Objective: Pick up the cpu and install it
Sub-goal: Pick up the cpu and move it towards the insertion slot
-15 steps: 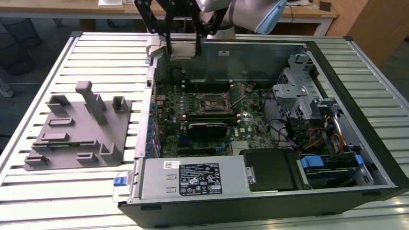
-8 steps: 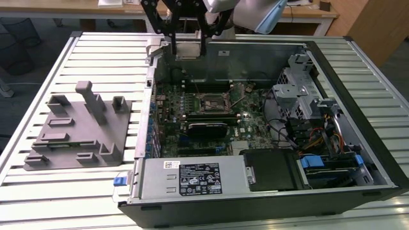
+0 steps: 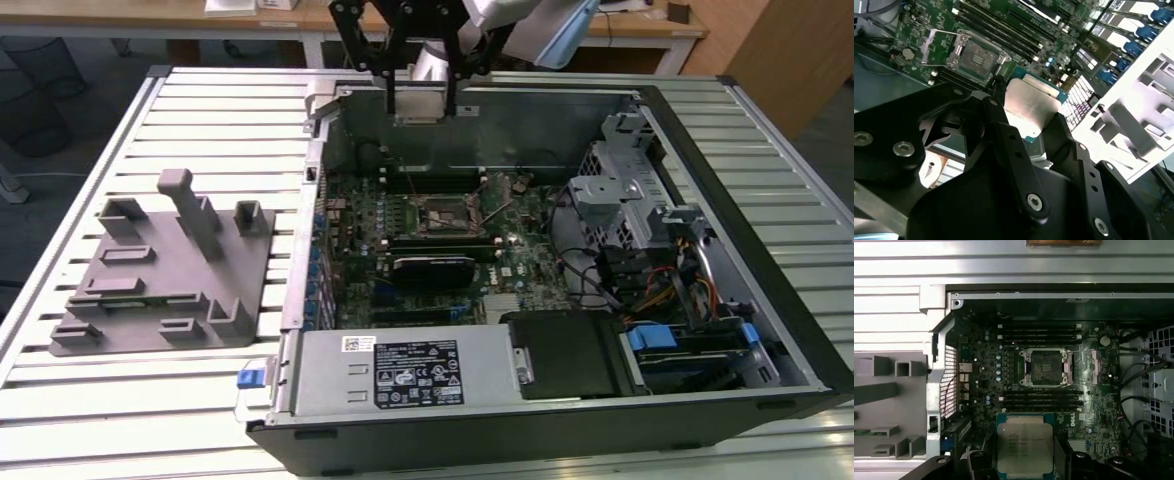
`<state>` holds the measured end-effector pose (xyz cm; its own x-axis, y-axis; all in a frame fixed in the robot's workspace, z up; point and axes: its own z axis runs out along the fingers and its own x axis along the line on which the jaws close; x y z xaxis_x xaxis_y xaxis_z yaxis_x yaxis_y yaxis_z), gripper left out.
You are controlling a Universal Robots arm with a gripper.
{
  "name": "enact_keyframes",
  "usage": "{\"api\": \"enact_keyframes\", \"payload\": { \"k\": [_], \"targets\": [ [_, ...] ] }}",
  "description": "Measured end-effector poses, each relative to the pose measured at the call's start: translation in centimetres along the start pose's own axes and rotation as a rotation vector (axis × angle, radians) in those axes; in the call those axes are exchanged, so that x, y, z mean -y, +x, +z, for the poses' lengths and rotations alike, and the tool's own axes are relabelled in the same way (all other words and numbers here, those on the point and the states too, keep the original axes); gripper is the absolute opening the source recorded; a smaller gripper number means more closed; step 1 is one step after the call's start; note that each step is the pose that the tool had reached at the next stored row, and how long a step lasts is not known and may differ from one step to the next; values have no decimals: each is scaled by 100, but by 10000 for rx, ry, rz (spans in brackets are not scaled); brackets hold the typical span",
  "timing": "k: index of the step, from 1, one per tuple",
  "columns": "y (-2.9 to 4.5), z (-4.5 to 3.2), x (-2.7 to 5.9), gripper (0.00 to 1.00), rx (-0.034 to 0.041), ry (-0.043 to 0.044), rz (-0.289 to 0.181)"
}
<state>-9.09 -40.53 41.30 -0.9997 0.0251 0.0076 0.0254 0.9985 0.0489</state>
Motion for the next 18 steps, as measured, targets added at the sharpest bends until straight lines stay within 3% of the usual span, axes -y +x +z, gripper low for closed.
{"api": "enact_keyframes", "payload": {
  "k": [5,18],
  "targets": [
    [-98,16,-30,54,-1,0,0],
    [-193,26,-39,54,3,1,1]
  ]
}}
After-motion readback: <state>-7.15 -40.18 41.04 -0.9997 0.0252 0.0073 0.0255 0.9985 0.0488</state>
